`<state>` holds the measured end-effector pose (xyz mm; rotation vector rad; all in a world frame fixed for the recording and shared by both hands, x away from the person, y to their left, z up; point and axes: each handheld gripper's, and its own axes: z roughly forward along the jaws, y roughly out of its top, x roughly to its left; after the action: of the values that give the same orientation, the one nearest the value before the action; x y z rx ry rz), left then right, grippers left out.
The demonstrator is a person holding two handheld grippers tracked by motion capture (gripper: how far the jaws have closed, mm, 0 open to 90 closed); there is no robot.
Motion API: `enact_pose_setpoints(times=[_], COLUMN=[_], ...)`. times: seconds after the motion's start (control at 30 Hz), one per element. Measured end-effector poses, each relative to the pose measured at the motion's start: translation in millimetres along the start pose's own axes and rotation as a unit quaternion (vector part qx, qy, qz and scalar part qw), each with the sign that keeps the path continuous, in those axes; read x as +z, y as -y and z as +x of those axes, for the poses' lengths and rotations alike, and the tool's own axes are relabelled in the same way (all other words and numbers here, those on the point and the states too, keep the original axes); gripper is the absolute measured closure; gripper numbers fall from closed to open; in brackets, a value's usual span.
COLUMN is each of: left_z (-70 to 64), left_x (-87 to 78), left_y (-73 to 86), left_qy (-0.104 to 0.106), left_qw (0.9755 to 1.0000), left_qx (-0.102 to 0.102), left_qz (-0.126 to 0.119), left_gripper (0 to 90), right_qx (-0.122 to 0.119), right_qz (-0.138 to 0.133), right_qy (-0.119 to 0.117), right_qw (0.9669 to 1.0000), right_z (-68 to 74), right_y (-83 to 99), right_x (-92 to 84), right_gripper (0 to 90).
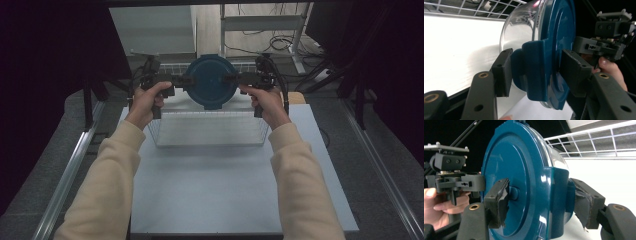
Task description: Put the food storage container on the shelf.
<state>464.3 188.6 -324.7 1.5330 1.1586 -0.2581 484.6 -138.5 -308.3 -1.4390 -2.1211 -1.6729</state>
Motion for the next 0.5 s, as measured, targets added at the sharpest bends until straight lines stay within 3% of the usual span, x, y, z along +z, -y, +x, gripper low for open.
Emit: enact_pose_setpoints(times=[0.13, 0.23, 0.33, 0.5], left_z=[9.4, 22.2, 27.6, 30.4], left_x=[4.2, 9.7, 13.8, 18.2], left_y=[-2.2, -3.3, -3.7, -3.5], left_qy=[0.011, 0.023, 0.027, 0.026], left_qw=[0.9996, 0.9979, 0.9971, 0.9963], left_qx=[-0.026, -0.060, -0.070, -0.079], left_qz=[-0.005, -0.005, -0.010, -0.019], left_gripper=[43.8, 41.9, 40.1, 38.8], right_qx=[0.027, 0.048, 0.086, 0.106], right_qz=[0.000, 0.004, 0.005, 0.000], right_qy=[0.006, 0.007, 0.003, -0.002], right_qw=[0.9996, 0.9988, 0.9963, 0.9944], right_z=[-2.6, -6.9, -15.1, -22.1], right_y=[-2.9, -3.2, -2.1, -0.6], right_x=[3.6, 6.9, 10.4, 12.5], right_gripper=[34.9, 34.6, 34.2, 33.7])
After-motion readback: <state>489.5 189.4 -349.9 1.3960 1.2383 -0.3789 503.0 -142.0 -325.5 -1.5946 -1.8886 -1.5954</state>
